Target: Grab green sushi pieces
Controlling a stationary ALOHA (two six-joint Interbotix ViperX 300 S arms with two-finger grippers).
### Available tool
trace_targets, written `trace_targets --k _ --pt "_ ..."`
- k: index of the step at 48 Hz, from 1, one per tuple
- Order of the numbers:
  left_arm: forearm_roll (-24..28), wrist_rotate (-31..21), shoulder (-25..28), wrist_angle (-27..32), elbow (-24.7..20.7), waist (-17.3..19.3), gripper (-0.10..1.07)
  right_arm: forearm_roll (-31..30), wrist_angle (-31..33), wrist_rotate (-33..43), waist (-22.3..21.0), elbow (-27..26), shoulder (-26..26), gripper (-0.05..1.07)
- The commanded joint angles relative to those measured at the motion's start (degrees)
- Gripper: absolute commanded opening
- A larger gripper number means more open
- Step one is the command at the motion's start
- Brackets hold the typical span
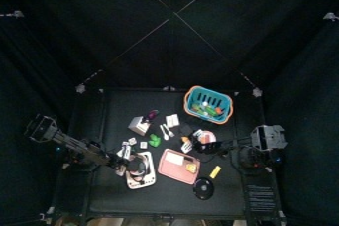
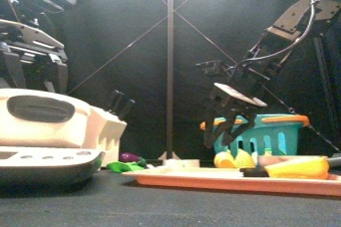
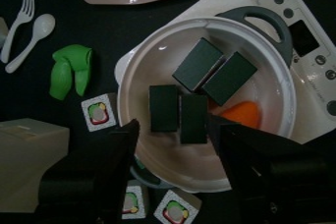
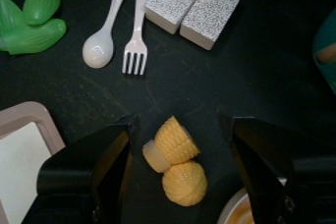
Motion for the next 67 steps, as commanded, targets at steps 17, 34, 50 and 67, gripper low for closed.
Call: trace_targets --k 17,34,50,67 --pt "0.35 0.0 3.08 -0.53 -1.76 -0.09 0.91 -0.18 0.0 -0.09 -0.18 -1.05 -0.79 0.95" --pt "0.18 0.0 3.25 -0.44 -1.76 -0.09 0.9 -0.18 0.0 -0.09 -0.18 -1.05 -0.79 0.95" --pt "-0.26 0.09 5.36 -0.53 -1.93 -0.09 0.89 -0.18 0.0 -0.09 -0.35 -1.05 -0.53 0.95" --pt "-0.18 0.0 5.62 -0.26 -2.9 -0.09 0.82 -0.18 -0.97 0.0 -0.79 -1.14 -0.18 0.95"
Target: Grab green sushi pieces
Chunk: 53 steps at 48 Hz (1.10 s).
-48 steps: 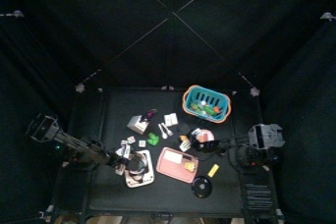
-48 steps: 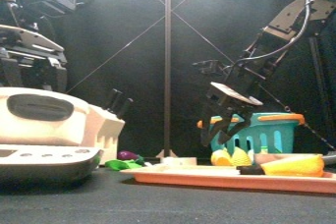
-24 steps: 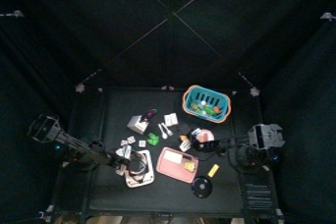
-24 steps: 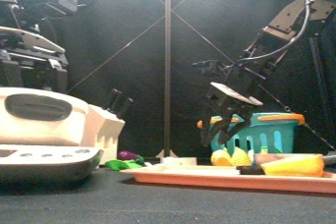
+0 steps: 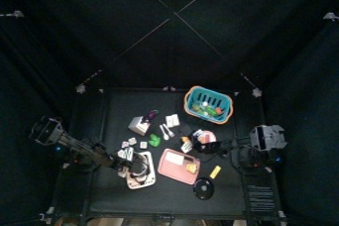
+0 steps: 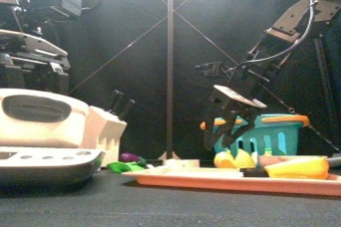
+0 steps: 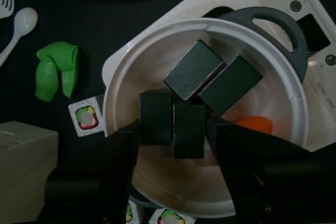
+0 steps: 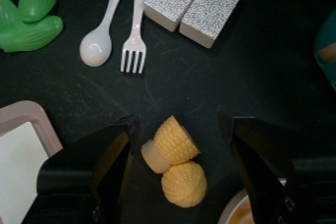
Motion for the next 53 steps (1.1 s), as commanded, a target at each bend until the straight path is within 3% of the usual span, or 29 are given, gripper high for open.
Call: trace_targets --k 1,11,30,53 --pt "0.18 -0.09 -0.09 0.0 -1.32 -0.09 0.81 -0.18 -0.26 0.0 -0.44 -1.23 -0.88 0.95" --pt "0.79 0.0 -0.18 0.44 -2.64 -0.09 0.7 -0.18 -0.35 -0.09 -0.44 -1.14 -0.88 0.95" --pt "2.29 -0.09 -0.7 4.04 -4.57 -1.58 0.69 -0.18 -0.53 -0.09 -0.44 -1.23 -0.88 0.95" --pt "2.11 -0.18 -1.32 4.48 -4.66 -1.67 0.69 -0.18 -0.53 -0.09 -0.44 -1.14 -0.79 0.95"
